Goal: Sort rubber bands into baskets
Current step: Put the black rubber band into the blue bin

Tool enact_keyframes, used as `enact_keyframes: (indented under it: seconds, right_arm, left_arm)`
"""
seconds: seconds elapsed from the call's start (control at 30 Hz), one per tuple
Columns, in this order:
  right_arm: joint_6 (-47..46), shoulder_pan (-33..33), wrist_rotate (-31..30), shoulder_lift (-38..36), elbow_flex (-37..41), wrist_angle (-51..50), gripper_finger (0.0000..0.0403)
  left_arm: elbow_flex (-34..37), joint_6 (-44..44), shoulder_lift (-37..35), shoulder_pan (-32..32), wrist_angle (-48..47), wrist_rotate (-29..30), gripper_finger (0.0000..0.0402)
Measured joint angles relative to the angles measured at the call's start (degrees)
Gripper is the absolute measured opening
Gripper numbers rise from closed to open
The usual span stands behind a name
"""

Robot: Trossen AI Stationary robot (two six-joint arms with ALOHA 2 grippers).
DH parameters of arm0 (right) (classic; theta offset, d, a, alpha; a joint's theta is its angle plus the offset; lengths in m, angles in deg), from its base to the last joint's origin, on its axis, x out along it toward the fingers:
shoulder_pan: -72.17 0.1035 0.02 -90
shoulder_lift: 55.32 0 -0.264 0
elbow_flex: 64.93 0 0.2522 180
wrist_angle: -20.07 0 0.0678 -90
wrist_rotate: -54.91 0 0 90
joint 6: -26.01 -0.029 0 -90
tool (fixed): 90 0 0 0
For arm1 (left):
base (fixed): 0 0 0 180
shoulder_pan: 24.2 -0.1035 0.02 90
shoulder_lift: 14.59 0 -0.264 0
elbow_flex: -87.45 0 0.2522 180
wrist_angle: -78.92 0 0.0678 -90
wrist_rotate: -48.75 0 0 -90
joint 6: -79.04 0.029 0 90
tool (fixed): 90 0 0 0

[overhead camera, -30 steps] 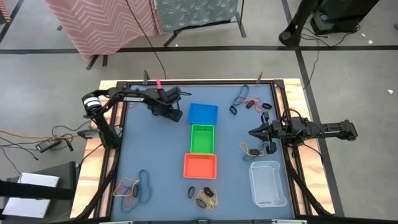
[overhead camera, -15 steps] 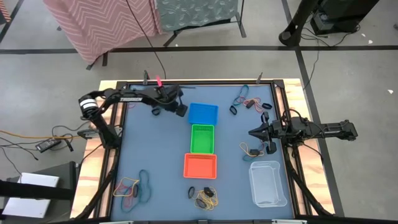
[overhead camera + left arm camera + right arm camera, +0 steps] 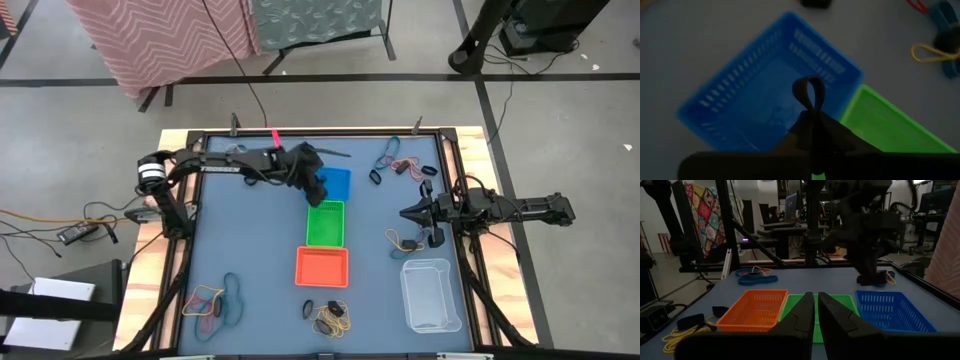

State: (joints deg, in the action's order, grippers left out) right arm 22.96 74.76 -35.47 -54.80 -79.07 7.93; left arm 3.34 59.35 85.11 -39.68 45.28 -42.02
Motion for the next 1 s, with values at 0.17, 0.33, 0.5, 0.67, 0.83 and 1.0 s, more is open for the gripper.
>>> enact_keyframes:
  seconds: [0.17,0.33,0.5,0.67,0.83,1.0]
  right_arm:
    - [0.00,0.00,0.02,0.00,0.00,0.00,0.0037]
    - [0.00,0.00,0.02,-0.01,0.00,0.01,0.0037]
    - [0.00,0.00,0.00,-0.01,0.00,0.01,0.0037]
    - [0.00,0.00,0.01,0.00,0.00,-0.01,0.0037]
    - [0.00,0.00,-0.01,0.01,0.00,-0.01,0.0037]
    - [0.00,0.00,-0.02,-0.01,0.00,0.09,0.0037]
  left_arm:
    - [-0.07,0.73,0.53,-0.30,2.05,0.00,0.0104]
    - [-0.47,2.03,0.33,-0.69,3.35,-0.42,0.0188]
    - [-0.48,2.08,0.31,-1.20,2.72,-4.99,0.0254]
    - [-0.51,2.89,0.21,-2.09,1.11,-6.54,0.0286]
    - [-3.60,6.12,-1.81,-5.07,-13.56,-1.90,0.0285]
    - [-1.14,7.52,-5.55,-8.33,-31.87,11.92,0.0271]
